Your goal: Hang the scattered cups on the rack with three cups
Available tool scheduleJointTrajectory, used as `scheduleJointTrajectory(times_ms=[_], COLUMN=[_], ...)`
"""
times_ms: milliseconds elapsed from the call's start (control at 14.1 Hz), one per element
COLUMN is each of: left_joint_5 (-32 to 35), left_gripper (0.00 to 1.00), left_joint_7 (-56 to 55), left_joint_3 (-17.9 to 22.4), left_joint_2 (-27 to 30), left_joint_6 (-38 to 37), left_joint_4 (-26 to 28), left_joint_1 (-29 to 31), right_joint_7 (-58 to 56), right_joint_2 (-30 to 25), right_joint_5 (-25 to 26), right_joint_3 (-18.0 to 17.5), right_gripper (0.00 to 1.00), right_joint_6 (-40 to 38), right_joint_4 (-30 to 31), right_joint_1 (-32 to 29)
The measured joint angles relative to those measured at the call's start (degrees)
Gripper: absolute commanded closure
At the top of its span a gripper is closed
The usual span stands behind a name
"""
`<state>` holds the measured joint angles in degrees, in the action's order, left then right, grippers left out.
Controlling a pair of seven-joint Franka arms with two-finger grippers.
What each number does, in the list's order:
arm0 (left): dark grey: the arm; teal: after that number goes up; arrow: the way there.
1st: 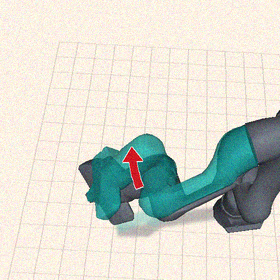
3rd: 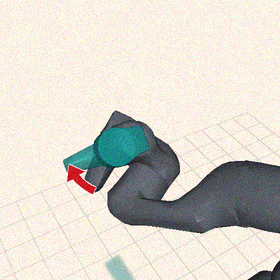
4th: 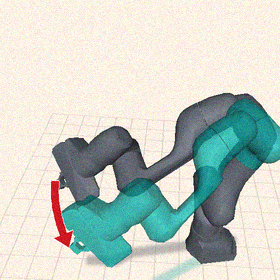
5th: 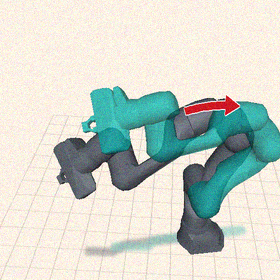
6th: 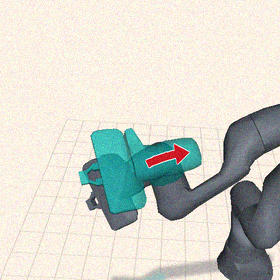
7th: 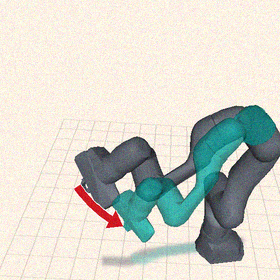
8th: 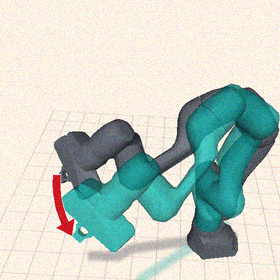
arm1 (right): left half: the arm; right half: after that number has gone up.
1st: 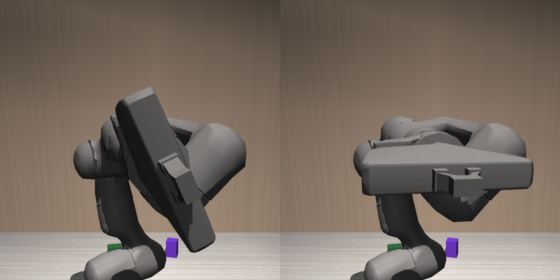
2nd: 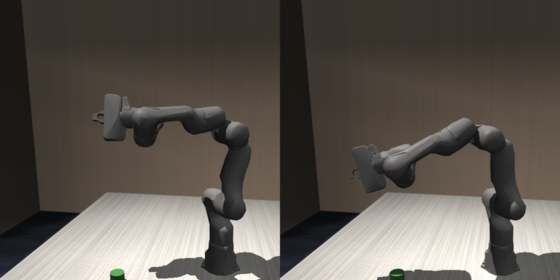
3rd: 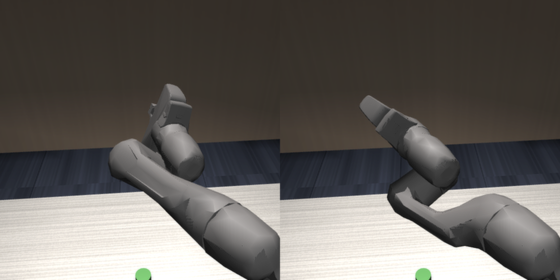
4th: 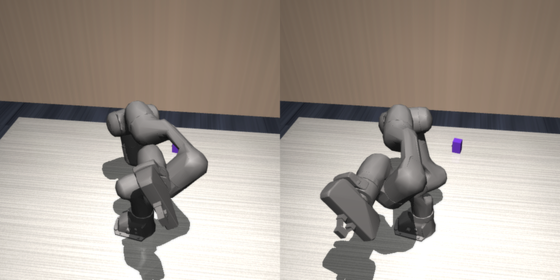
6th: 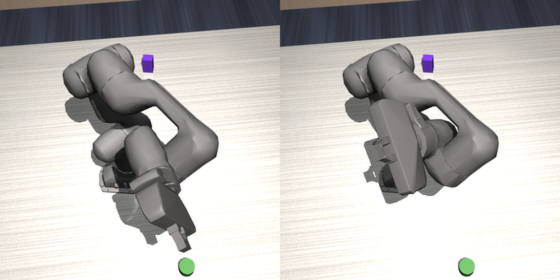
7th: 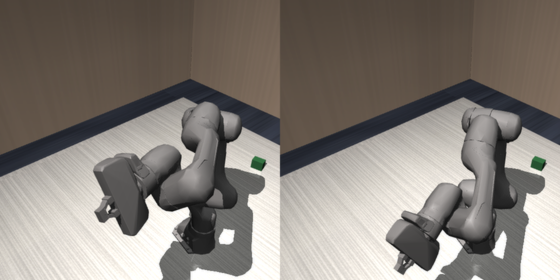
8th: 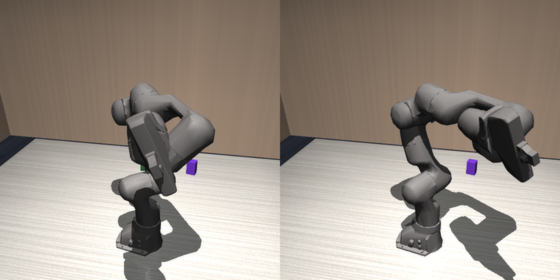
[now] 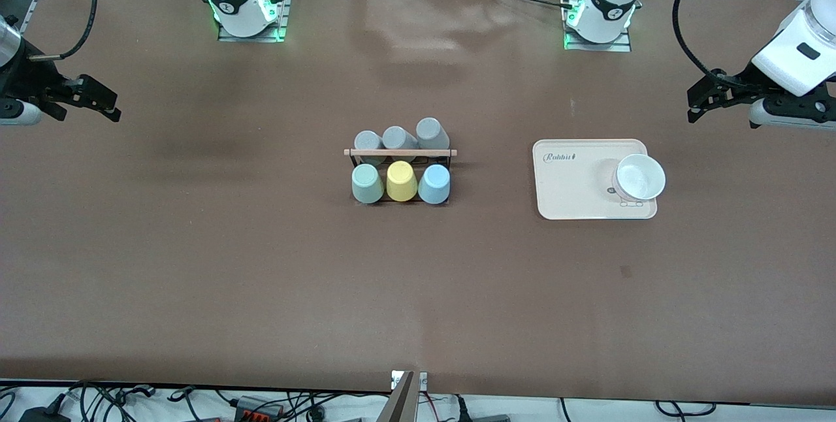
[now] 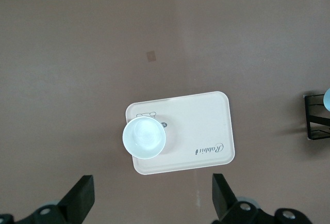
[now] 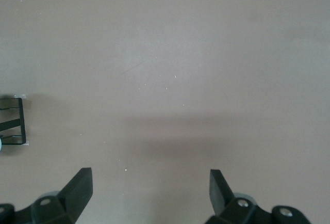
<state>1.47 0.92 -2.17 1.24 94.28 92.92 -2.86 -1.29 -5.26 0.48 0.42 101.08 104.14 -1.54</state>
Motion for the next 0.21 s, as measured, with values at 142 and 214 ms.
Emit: scheduleJointTrajectory(times_ms=[142, 214], left_joint_5=[0.0, 0.0], left_gripper=[0.0, 0.0], left_joint_7=[0.0, 0.0], left_joint_3=[-0.04, -0.08], left_joint_2=[-0.06, -0.07], left_joint_6=[0.0, 0.0], left_joint_4=[-0.15, -0.19], left_joint_1=[-0.02, -0.04], right_joint_7=[-0.13, -0.16], right_joint_2=[-0.08, -0.2], right_joint_5=[0.0, 0.0], right_joint_3=[-0.03, -0.03], right_gripper=[0.0, 0.0], right_joint_6=[-0.01, -0.01], right_joint_4=[0.0, 0.0], right_joint_1=[0.0, 0.0])
